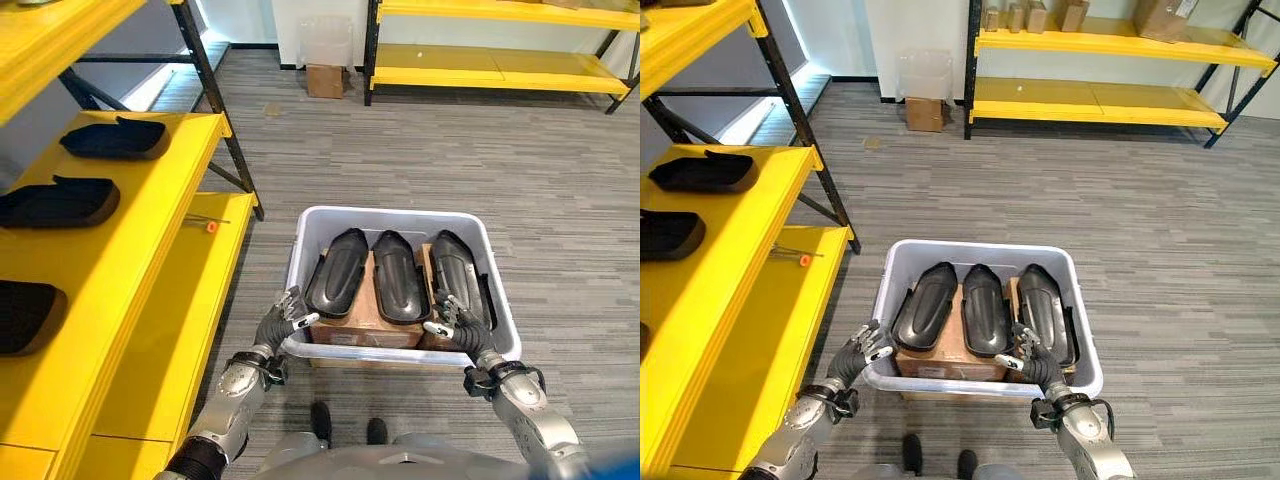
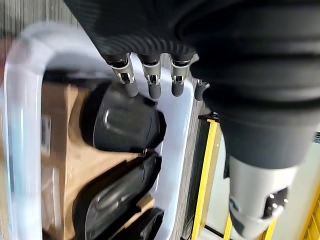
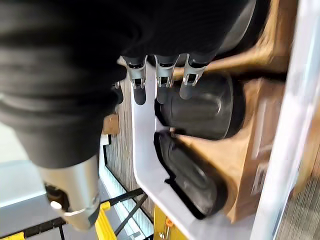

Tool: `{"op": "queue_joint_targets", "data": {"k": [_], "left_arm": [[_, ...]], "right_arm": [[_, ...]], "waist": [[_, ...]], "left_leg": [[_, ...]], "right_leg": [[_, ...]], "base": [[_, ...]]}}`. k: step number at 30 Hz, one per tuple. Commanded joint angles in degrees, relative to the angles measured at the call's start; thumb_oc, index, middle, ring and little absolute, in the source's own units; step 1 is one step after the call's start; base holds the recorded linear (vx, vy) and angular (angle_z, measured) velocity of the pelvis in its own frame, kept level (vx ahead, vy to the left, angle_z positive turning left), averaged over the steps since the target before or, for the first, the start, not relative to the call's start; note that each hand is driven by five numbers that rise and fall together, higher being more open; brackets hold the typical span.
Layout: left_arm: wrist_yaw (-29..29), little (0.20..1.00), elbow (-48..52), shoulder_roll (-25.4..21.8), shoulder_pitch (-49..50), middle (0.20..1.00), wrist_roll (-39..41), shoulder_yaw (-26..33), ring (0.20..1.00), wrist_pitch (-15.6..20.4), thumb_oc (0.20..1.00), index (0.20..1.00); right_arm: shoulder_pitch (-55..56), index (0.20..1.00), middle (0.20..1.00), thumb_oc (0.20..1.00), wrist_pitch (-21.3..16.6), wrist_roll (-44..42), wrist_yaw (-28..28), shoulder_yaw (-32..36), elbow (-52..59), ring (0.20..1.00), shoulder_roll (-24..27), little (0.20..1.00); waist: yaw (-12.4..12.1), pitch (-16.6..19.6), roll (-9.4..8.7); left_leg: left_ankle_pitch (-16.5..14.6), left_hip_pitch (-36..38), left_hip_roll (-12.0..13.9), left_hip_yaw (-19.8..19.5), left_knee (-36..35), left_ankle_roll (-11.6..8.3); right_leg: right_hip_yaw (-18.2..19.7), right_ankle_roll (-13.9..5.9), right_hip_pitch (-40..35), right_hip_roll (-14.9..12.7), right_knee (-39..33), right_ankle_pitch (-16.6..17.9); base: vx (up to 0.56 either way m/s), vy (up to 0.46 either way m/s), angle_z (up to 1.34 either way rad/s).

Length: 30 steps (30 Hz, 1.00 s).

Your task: Move parts from the plastic box to the shelf.

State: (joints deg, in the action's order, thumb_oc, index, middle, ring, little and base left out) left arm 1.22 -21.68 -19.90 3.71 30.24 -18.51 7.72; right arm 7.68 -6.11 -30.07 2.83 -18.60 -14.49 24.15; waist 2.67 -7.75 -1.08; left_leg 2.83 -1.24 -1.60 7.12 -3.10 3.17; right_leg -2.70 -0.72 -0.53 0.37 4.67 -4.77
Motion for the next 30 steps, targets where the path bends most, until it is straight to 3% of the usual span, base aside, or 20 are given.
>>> {"op": "queue_joint_targets", "data": {"k": [1, 2, 4, 5, 7, 9, 10, 11, 12, 14, 17, 21, 30], "left_arm": [[-0.3, 1.0, 3.1, -1.3, -0.4, 1.0, -0.8, -0.4, 1.0, 2.2, 1.0, 1.0], [-0.3, 1.0, 3.2, -1.5, -0.9, 1.0, -0.7, -0.8, 1.0, 2.3, 1.0, 1.0], [-0.2, 1.0, 3.3, -1.9, -1.1, 1.0, -0.9, -0.8, 1.0, 2.3, 1.0, 1.0], [-0.2, 1.0, 3.3, -2.2, -1.2, 1.0, -0.9, -0.8, 1.0, 2.3, 1.0, 1.0], [-0.5, 1.0, 3.2, -2.3, -1.7, 1.0, -0.5, -0.7, 1.0, 2.4, 1.0, 1.0], [-0.8, 1.0, 2.7, -2.3, -1.6, 1.0, -0.2, -0.6, 1.0, 2.6, 1.0, 1.0], [-1.0, 1.0, 2.4, -2.3, -1.5, 1.0, -0.2, -0.5, 1.0, 2.7, 1.0, 1.0], [-1.0, 1.0, 2.4, -2.3, -1.5, 1.0, -0.2, -0.5, 1.0, 2.7, 1.0, 1.0], [-0.7, 1.0, 2.1, -2.3, -1.6, 1.0, 0.1, -0.6, 1.0, 2.8, 1.0, 1.0], [-0.3, 1.0, 2.5, -1.8, 0.5, 1.0, 0.3, 0.6, 1.0, 2.5, 1.0, 1.0], [-0.2, 1.0, 2.9, -1.8, 1.0, 1.0, 0.7, 0.9, 1.0, 2.4, 1.0, 1.0], [0.5, 1.0, 3.3, -0.9, 1.6, 1.0, 1.3, 0.8, 1.0, 2.5, 1.0, 1.0], [1.1, 1.0, 4.4, -0.7, 3.0, 1.0, 0.9, 1.9, 1.0, 2.6, 1.0, 1.0]], "right_arm": [[-1.7, 1.0, 1.0, 1.0, -2.5, 0.5, 0.7, 0.3, 3.6, 1.0, -0.1, 1.0], [-2.1, 1.0, 1.0, 1.0, -2.6, 0.4, 0.8, -0.2, 3.7, 1.0, -0.4, 1.0], [-2.0, 1.0, 1.0, 1.0, -2.6, 0.5, 0.8, -0.2, 4.4, 1.0, -0.6, 1.0], [-2.0, 1.0, 1.0, 1.0, -2.7, 0.7, 0.6, -0.1, 4.7, 1.0, -0.6, 1.0], [-2.1, 1.0, 1.0, 1.0, -2.9, 1.2, 0.0, -0.1, 4.6, 1.0, -1.1, 1.0], [-2.2, 1.0, 1.0, 1.0, -2.6, 1.7, -0.2, -0.1, 4.4, 1.0, -1.5, 1.0], [-1.9, 1.0, 1.0, 1.0, -2.5, 1.7, -0.2, -0.1, 4.6, 1.0, -1.5, 1.0], [-1.9, 1.0, 1.0, 1.0, -2.5, 1.7, -0.2, -0.1, 4.6, 1.0, -1.5, 1.0], [-1.5, 1.0, 1.0, 1.0, -2.6, 1.3, 0.1, 0.4, 4.9, 1.0, -1.4, 1.0], [-0.7, 1.0, 1.0, 1.0, -2.7, 1.5, 0.0, 1.0, 5.4, 1.0, -0.7, 1.0], [-0.6, 1.0, 1.0, 1.0, -2.9, 1.4, -0.2, 1.2, 5.8, 1.0, -0.3, 1.0], [-0.8, 1.0, 1.0, 1.0, -3.9, 2.1, -0.5, 2.1, 6.2, 1.0, 1.4, 1.0], [-1.8, 1.0, 1.0, 1.0, -5.6, 8.3, -3.1, 6.3, 7.8, 1.0, 4.5, 1.0]], "waist": [[-1.0, 0.5, 0.11], [-0.4, -0.2, 0.51], [-0.1, -0.2, 0.8], [-0.2, -0.2, 1.1], [-0.8, 0.2, 1.49], [-0.1, 0.3, 0.79], [0.5, 0.3, 0.16], [0.5, 0.2, 0.13], [0.9, 0.3, -0.51], [-0.3, 2.6, -1.32], [-0.3, 2.8, -1.15], [0.0, 2.2, -0.09], [0.3, 1.2, 1.15]], "left_leg": [[-4.4, -1.9, 1.7, 0.6, 7.1, -0.96], [-4.4, -1.7, 1.9, 0.5, 7.1, -0.72], [-4.7, -1.5, 2.3, 0.1, 7.0, -1.03], [-4.9, -1.5, 3.0, 0.1, 7.0, -1.28], [-5.5, -1.1, 5.0, 0.2, 6.9, -2.57], [-6.1, -0.3, 5.6, -0.5, 7.2, -3.49], [-6.0, 0.3, 5.8, -1.0, 7.2, -3.85], [-6.0, 0.4, 5.8, -0.9, 7.1, -3.84], [-5.3, 0.6, 6.1, -1.3, 6.7, -4.46], [-4.0, 1.7, 8.5, -0.8, 4.2, -6.0], [-3.5, 1.9, 9.4, -0.7, 3.7, -6.44], [-1.1, 1.8, 13.1, -0.8, 3.2, -8.09], [-0.5, 1.6, 14.6, -0.9, 3.7, -8.45]], "right_leg": [[0.7, -5.88, 7.3, -3.7, 10.5, 3.3], [2.0, -7.18, 9.0, -3.9, 14.0, 5.0], [3.3, -7.08, 9.5, -5.7, 13.6, 5.5], [2.8, -6.67, 9.5, -7.8, 12.4, 5.9], [0.3, -6.68, 9.7, -14.7, 7.4, 8.9], [1.8, -7.81, 9.4, -17.4, 3.1, 12.4], [4.6, -8.64, 9.3, -16.9, 2.5, 13.6], [4.7, -8.66, 9.3, -16.9, 2.5, 13.6], [6.5, -9.18, 8.6, -15.7, 2.4, 12.2], [3.2, -9.73, 6.6, -14.2, -0.6, 9.5], [2.9, -9.47, 6.3, -13.4, -0.6, 8.7], [0.8, -7.31, 6.1, -9.9, 1.0, 4.7], [-0.2, -6.4, 7.8, -8.1, 4.5, 2.6]], "base": [[-0.05, 0.061, -0.37], [-0.02, 0.013, -0.26], [0.01, -0.065, -0.1], [0.01, -0.147, 0.08], [0.04, -0.217, -0.01], [0.07, -0.245, -0.05], [0.05, -0.159, -0.06], [0.03, -0.15, 0.17], [0.04, -0.175, 0.3], [0.08, -0.368, 0.47], [0.02, -0.188, -0.1], [-0.03, -0.241, -0.17], [-0.01, -0.082, 0.0]]}}
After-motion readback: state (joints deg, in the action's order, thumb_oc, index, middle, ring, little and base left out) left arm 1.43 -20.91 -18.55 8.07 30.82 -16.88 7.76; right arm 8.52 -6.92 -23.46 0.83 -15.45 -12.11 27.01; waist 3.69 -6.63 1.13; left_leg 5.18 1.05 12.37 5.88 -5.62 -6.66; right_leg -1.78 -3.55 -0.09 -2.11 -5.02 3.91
